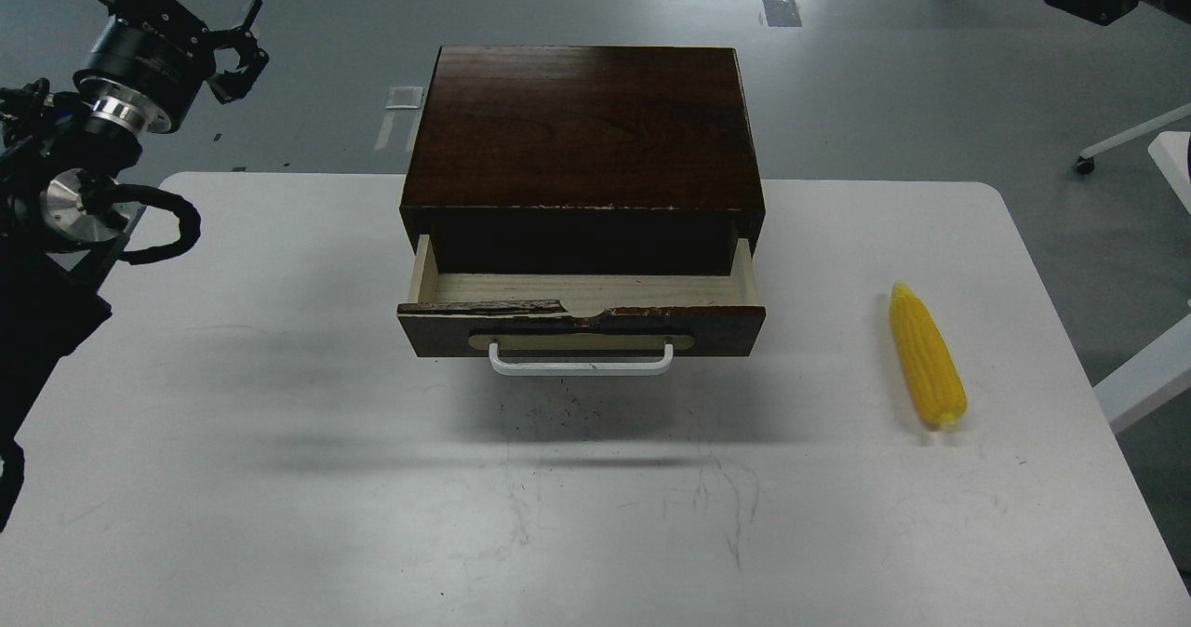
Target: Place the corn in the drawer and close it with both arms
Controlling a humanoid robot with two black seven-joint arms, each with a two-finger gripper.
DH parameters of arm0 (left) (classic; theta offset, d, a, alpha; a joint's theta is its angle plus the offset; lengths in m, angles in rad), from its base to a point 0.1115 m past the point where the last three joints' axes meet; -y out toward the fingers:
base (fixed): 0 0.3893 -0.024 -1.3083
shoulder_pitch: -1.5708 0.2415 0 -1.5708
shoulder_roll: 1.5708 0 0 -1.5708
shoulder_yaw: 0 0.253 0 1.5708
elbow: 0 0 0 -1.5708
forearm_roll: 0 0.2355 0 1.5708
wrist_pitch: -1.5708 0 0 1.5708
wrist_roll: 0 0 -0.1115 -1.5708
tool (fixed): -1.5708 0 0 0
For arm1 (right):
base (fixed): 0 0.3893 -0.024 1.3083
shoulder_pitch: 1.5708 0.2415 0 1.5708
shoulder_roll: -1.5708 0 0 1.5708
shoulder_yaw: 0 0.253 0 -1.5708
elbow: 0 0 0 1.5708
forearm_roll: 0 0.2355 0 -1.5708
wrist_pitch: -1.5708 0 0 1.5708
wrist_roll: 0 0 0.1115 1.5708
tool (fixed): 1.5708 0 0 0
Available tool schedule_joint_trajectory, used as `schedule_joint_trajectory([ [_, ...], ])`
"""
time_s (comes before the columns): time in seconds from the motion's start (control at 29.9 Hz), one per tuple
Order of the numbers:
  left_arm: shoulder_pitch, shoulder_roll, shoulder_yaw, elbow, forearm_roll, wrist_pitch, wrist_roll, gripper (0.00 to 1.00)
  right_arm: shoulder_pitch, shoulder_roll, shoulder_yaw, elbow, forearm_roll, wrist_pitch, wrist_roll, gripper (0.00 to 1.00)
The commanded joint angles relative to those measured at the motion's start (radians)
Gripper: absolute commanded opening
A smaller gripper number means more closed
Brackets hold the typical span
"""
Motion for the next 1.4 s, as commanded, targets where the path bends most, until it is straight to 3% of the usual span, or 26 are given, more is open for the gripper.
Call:
schedule_joint_trajectory([
  [0.0, -0.001, 0.0, 0.0, -0.009, 0.0, 0.0, 0.0, 0.98, 0.048, -0.039, -0.063, 0.117, -0.221, 0.0, -0.051, 1.0],
  [0.07, -0.001, 0.003, 0.0, -0.028, 0.0, 0.0, 0.0, 0.98, 0.051, -0.061, -0.091, 0.192, -0.416, 0.0, -0.066, 1.0],
  [0.2, -0.003, 0.001, 0.0, -0.032, 0.0, 0.0, 0.0, 0.98, 0.04, -0.061, -0.157, 0.207, -0.589, -0.003, -0.067, 1.0],
  [0.47, -0.005, 0.004, 0.001, -0.038, 0.002, 0.0, 0.002, 0.98, -0.018, -0.051, -0.281, 0.221, -0.636, -0.062, -0.071, 1.0],
  [0.84, -0.001, 0.021, 0.001, -0.038, 0.0, 0.0, -0.001, 0.98, -0.248, -0.047, -0.279, 0.224, -0.71, -0.136, -0.058, 0.9],
  [1.37, 0.003, 0.013, 0.001, -0.038, 0.0, 0.0, -0.006, 0.98, -0.375, 0.039, -0.281, 0.184, -0.747, -0.211, -0.058, 0.9],
])
